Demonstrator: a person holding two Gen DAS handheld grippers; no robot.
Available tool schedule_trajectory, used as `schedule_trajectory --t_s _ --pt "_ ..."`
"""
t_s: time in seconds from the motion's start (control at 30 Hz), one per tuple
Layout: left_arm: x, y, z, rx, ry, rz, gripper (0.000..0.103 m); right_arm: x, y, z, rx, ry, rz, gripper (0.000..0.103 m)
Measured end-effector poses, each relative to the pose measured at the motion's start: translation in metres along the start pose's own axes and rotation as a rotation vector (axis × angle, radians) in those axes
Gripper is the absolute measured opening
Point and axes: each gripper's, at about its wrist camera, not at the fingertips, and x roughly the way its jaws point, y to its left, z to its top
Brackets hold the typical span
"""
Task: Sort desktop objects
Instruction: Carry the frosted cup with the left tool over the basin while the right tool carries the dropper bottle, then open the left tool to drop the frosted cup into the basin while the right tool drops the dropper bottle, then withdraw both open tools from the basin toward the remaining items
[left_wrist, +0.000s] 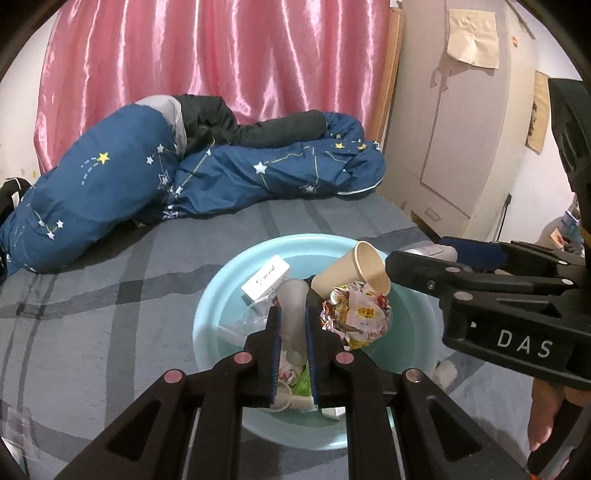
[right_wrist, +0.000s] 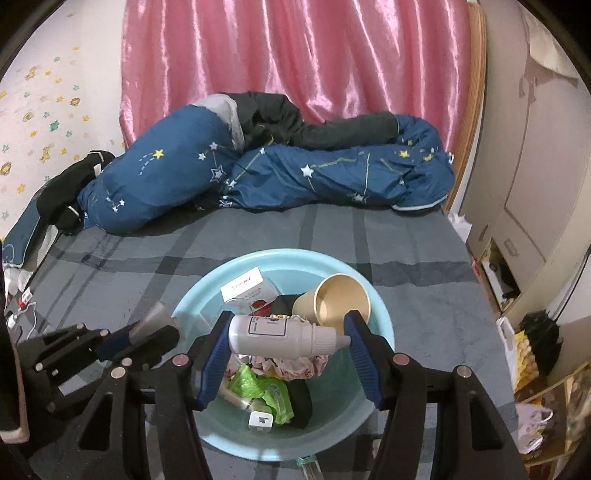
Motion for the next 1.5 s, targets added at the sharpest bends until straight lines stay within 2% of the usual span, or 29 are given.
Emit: schedule_trajectory --t_s 0.27,0.5,0.77,0.9,0.97,1.0,1.03,1.07,1.13,1.23,1.5 --pt "0.026 0.001 0.004 -0.016 0.02 -0.01 0.013 0.029 -0.004 0.006 0.011 0.042 -0.013 0.064" --pt "0.041 0.006 0.002 -0.017 0.035 0.025 0.014 0.043 -0.005 0.009 0.009 0.053 -0.033 0.064" --pt "0.051 0.006 -0.001 -0.019 0.045 0.023 0.014 0.059 -0.006 0.009 0.004 0.074 -0.035 0.064" --pt "0.055 0.005 -0.002 -0.011 0.049 0.032 0.017 0.059 -0.008 0.009 0.01 0.06 -0.009 0.065" --pt "0.056 0.006 -0.003 -0.008 0.045 0.05 0.026 0.059 -0.01 0.009 0.018 0.048 -0.006 0.068" --pt "0.056 0.007 -0.002 -0.012 0.041 0.047 0.052 0.059 -0.011 0.009 0.022 0.047 0.0 0.071" --pt "0.055 0.009 -0.002 -0.024 0.033 0.044 0.094 0.06 -0.012 0.008 0.022 0.051 0.001 0.081" --pt "0.055 0.01 -0.003 -0.035 0.031 0.047 0.103 0.062 -0.013 0.008 0.023 0.055 -0.009 0.095" --pt "0.054 0.012 -0.003 -0.042 0.02 0.062 0.103 0.061 -0.016 0.007 0.022 0.041 -0.032 0.103" --pt "0.057 0.012 -0.004 -0.016 0.041 0.117 0.103 0.062 -0.019 0.007 0.018 0.055 -0.066 0.103" --pt "0.051 0.016 -0.01 -0.031 0.042 0.11 0.103 0.054 -0.026 0.005 0.018 0.053 -0.086 0.103"
